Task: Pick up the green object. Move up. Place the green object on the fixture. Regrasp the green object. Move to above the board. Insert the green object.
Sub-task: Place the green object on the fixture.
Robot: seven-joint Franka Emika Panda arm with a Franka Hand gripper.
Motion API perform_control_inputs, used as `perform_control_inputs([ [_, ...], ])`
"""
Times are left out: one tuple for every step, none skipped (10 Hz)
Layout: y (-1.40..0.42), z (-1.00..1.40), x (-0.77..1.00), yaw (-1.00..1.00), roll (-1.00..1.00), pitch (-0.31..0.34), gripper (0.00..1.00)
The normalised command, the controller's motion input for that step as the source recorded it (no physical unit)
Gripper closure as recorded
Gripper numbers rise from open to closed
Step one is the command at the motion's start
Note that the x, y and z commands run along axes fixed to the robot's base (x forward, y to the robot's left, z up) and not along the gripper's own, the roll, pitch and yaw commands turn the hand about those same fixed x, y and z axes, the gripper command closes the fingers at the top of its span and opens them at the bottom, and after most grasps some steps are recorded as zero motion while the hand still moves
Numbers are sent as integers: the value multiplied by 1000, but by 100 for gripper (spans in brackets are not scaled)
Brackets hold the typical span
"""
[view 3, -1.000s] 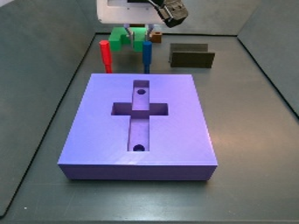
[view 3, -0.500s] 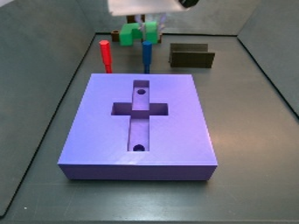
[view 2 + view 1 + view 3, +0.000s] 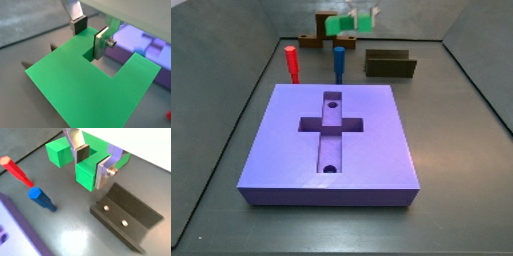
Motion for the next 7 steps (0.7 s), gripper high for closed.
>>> perform_control_inputs([
  [0, 549, 849, -97, -820, 111, 100],
  [0, 574, 817, -83, -800, 169, 100],
  [0, 566, 817, -83, -811, 174, 100],
  [0, 523, 814, -71, -800, 191, 100],
  [0, 483, 806, -60, -786, 194, 100],
  [0, 437, 800, -49, -780, 203, 100],
  [9, 314, 763, -29, -769, 180, 100],
])
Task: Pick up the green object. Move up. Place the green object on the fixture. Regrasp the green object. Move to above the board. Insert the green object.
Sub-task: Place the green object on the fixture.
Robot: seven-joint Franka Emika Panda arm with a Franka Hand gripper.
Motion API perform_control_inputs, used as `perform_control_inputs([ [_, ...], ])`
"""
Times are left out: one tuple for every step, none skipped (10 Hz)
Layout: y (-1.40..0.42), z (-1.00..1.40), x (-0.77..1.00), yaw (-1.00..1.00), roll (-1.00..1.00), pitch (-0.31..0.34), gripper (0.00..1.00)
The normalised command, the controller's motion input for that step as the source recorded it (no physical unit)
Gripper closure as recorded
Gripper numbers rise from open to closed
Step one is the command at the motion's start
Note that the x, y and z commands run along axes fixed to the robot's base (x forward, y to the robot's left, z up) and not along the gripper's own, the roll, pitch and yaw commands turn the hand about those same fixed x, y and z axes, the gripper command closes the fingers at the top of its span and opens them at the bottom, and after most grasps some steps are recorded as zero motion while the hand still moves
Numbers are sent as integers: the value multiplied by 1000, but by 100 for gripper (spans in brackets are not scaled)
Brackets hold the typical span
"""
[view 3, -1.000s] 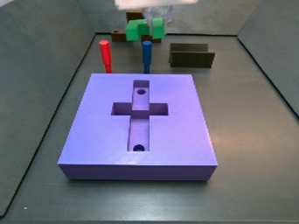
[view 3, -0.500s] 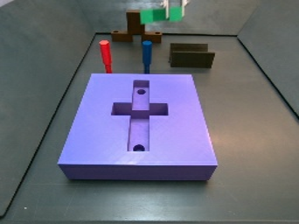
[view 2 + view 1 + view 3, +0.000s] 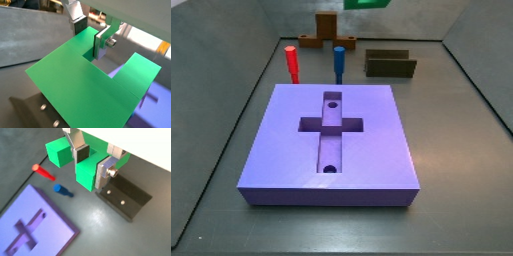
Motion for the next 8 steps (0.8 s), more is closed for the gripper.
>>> perform_control_inputs([
  [60, -23, 637, -83, -660, 0, 100],
  [23, -249, 523, -211, -823, -40, 100],
  [0, -211, 471, -263, -869, -86, 100],
  [0, -203, 463, -277, -880, -86, 100],
  [0, -229, 477, -249, -849, -74, 100],
  [66, -294, 480, -140, -589, 0, 100],
  [46, -383, 529, -149, -326, 166, 100],
  [0, -529, 597, -194, -20, 263, 100],
])
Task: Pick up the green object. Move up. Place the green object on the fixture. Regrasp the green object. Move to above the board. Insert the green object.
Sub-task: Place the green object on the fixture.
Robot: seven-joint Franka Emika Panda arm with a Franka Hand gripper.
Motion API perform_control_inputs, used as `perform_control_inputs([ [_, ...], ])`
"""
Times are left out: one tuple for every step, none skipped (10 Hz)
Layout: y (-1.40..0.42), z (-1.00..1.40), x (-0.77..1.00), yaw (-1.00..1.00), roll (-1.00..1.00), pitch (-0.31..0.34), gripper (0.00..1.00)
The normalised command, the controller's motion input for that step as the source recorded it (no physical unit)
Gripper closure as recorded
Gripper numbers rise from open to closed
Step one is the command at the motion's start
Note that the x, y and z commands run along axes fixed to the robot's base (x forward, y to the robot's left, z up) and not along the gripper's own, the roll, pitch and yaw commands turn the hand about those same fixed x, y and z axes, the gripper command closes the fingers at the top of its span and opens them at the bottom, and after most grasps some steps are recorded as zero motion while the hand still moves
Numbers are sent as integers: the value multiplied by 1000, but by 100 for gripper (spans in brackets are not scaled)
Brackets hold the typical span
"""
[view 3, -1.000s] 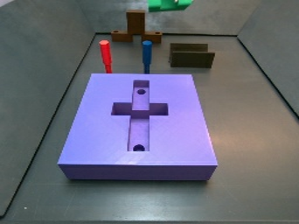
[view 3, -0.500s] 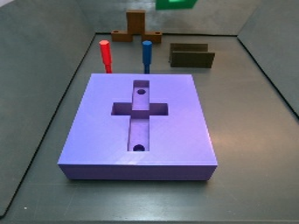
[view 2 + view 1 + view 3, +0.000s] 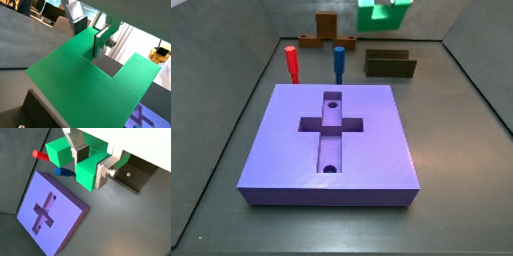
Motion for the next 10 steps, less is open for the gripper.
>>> perform_control_inputs([
  [0, -397, 551, -183, 109, 234, 100],
  [0, -477, 537, -154, 197, 217, 100],
  [0, -486, 566, -140, 63, 200, 100],
  [0, -397, 491, -154, 0, 74, 100],
  [0, -280, 491, -157, -51, 0, 100],
  [0, -269, 489, -146, 0, 0, 100],
  [26, -283, 434, -94, 0, 57, 100],
  [17, -337, 314, 0, 49, 97, 100],
  [6, -391, 291, 0, 37, 80, 100],
  [9, -386, 274, 0, 49, 74, 100],
])
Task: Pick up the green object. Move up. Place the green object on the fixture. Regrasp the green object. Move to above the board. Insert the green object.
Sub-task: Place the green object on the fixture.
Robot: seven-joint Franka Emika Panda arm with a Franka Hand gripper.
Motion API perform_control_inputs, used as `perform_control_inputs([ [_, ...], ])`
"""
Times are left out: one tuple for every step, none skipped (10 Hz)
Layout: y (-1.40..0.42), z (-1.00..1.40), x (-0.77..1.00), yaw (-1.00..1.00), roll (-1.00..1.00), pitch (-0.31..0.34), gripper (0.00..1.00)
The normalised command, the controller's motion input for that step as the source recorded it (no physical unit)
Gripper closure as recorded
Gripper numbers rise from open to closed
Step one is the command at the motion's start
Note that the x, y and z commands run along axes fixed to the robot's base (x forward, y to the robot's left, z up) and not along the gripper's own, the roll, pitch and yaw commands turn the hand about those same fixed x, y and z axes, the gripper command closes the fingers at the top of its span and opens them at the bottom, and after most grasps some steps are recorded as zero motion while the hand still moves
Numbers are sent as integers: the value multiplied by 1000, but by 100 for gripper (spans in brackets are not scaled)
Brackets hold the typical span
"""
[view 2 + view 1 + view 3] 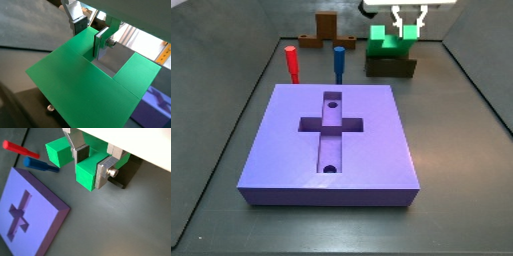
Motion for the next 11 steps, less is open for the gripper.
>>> perform_control_inputs([
  [17, -383, 174, 0, 69, 60, 100],
  [14, -391, 80, 0, 149, 57, 100],
  [0, -271, 146, 0, 166, 66, 100],
  [0, -120, 303, 0, 149, 109, 100],
  [0, -20, 391, 0, 71, 166, 100],
  [0, 0, 280, 0, 94, 226, 100],
  [26, 0, 149, 0, 71, 166, 100],
  [54, 0, 9, 0, 71, 149, 100],
  [43, 0, 0, -9, 46, 114, 100],
  [9, -43, 0, 0, 20, 0, 100],
  [0, 0, 0, 0, -11, 0, 100],
])
